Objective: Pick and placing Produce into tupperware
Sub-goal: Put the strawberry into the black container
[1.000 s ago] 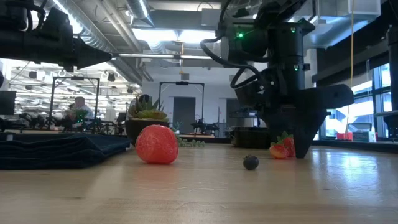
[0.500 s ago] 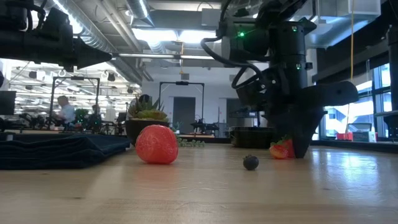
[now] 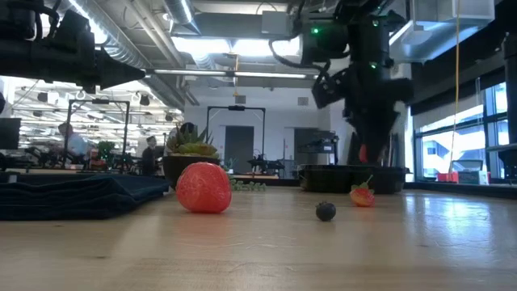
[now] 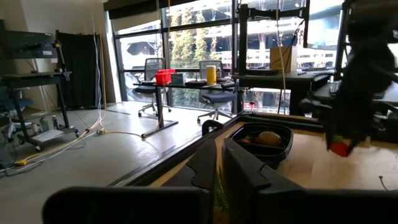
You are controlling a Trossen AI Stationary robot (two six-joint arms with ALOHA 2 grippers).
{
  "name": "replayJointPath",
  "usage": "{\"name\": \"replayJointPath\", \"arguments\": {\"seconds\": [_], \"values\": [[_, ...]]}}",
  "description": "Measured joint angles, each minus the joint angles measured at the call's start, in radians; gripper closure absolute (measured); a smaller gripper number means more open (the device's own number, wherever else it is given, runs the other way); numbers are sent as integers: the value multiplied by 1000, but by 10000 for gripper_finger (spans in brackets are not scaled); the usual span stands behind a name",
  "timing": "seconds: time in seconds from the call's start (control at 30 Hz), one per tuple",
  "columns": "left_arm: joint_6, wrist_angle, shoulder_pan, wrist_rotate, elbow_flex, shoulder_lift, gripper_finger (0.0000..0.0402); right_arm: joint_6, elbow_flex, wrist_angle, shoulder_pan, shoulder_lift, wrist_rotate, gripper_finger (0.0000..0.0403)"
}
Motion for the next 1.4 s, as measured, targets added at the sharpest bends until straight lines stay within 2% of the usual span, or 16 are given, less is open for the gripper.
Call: {"name": "replayJointPath", "arguments": {"seconds": [0.13,0.3,0.53,0.67,0.83,1.07,1.4], "values": [[0,0,0,0,0,0,389,61,0,-3,-92,-60,6,262],[0,0,0,0,0,0,394,101,2,0,-223,-107,63,247],[0,0,0,0,0,0,401,152,2,41,-408,-86,52,250],[0,0,0,0,0,0,400,124,2,86,-473,-64,43,251],[0,0,0,0,0,0,389,118,2,106,-504,-42,41,250],[0,0,0,0,0,0,371,123,2,109,-505,-42,41,234],[0,0,0,0,0,0,351,96,2,110,-504,-41,41,231]]}}
